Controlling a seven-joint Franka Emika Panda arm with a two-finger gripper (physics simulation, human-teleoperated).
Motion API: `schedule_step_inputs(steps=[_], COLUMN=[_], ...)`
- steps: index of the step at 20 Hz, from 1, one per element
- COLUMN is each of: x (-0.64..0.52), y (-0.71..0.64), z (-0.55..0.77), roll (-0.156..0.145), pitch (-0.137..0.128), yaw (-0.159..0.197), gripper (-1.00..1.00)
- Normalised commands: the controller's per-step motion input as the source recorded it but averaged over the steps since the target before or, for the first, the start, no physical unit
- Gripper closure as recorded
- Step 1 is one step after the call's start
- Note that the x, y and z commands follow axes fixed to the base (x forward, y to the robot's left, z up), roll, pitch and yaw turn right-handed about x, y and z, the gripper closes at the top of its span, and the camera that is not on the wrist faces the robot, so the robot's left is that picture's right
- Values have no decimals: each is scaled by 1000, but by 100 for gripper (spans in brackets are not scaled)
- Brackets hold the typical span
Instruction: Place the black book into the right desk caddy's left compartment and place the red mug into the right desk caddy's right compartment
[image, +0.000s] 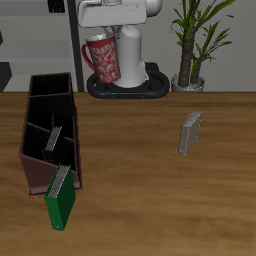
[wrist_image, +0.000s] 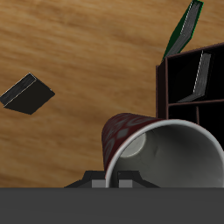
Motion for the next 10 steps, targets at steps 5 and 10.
schedule_step_inputs(steps=[5,10], x=[-170,-332], y=[-220,-256], z=[-106,-30], roll=[-24,-31], pitch=[5,-17], yaw=[-18,-9], gripper=[100,100])
